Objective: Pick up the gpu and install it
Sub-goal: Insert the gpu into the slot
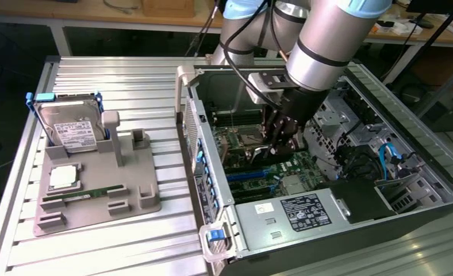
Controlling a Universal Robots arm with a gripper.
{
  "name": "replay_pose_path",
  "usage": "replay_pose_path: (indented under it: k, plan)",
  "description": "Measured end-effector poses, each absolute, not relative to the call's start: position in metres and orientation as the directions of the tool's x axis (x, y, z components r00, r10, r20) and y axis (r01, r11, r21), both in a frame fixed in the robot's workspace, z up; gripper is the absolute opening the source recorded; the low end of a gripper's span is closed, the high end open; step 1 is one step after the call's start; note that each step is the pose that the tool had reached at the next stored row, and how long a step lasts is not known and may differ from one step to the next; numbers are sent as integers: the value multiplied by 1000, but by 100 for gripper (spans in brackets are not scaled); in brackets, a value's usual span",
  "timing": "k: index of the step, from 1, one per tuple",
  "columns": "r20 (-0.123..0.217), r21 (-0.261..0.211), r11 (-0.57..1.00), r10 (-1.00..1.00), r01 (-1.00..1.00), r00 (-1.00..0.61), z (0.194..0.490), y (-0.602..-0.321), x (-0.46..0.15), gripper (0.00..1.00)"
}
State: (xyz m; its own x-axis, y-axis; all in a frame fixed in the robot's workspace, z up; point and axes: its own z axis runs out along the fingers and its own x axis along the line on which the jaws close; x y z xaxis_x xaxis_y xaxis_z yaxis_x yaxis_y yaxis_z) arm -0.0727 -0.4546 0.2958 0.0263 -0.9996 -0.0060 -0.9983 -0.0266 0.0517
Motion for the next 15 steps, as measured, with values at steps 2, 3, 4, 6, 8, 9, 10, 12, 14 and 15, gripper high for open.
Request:
replay_pose_path:
  k: [2, 3, 4, 6, 8, 9, 10, 12, 14, 15]
  plan:
    - [-6, 51, -27, -1000, -998, 26, 294, -455, -74, 27]
    - [-6, 51, -26, -1000, -998, 26, 293, -455, -75, 27]
    - [-6, 51, -27, -1000, -998, 26, 293, -455, -75, 27]
    - [-6, 50, -27, -1000, -998, 26, 291, -455, -76, 27]
    - [-6, 49, -27, -1000, -998, 26, 290, -455, -77, 27]
    - [-6, 49, -27, -1000, -998, 26, 290, -455, -77, 27]
    - [-7, 49, -27, -1000, -998, 26, 289, -455, -78, 27]
    - [-9, 48, -27, -1000, -998, 26, 288, -455, -78, 27]
    - [-11, 48, -27, -1000, -999, 26, 287, -455, -79, 27]
    - [-13, 47, -27, -1000, -999, 26, 287, -455, -79, 27]
